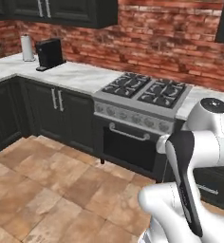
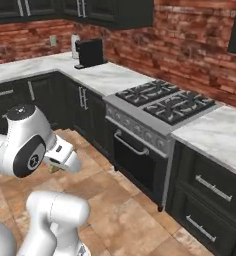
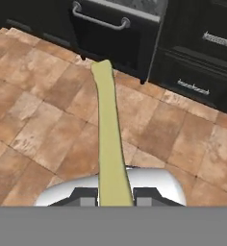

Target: Pick the egg and butter from the fridge and place them by the bowl for mixing.

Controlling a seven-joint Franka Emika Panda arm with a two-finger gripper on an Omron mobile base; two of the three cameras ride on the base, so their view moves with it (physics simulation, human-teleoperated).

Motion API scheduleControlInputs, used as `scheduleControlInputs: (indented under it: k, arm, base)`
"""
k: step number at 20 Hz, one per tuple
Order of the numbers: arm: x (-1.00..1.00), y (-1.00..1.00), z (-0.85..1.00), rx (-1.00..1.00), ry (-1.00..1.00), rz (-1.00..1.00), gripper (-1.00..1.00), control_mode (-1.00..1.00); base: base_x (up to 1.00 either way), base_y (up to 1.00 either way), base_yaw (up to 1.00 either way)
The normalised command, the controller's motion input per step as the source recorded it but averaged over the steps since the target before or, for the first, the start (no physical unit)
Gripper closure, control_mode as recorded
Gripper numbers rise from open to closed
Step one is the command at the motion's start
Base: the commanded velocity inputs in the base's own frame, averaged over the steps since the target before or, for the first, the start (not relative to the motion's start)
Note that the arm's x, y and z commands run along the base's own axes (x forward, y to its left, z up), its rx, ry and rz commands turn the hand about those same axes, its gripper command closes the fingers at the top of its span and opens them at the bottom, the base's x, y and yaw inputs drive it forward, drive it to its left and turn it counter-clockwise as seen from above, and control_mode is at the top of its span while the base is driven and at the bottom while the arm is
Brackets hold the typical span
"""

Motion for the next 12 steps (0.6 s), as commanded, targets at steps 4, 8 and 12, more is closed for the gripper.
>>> scheduleControlInputs:
  k: [4,8,12]
  arm:
    - [0.0,0.0,0.0,0.0,0.0,0.0,1.0,1.0]
    - [0.0,0.0,0.0,0.0,0.0,0.0,1.0,1.0]
    - [0.0,0.0,0.0,0.0,0.0,0.0,1.0,1.0]
  base:
    - [0.0,0.36,0.83]
    - [0.12,0.44,0.77]
    - [0.42,0.42,0.65]
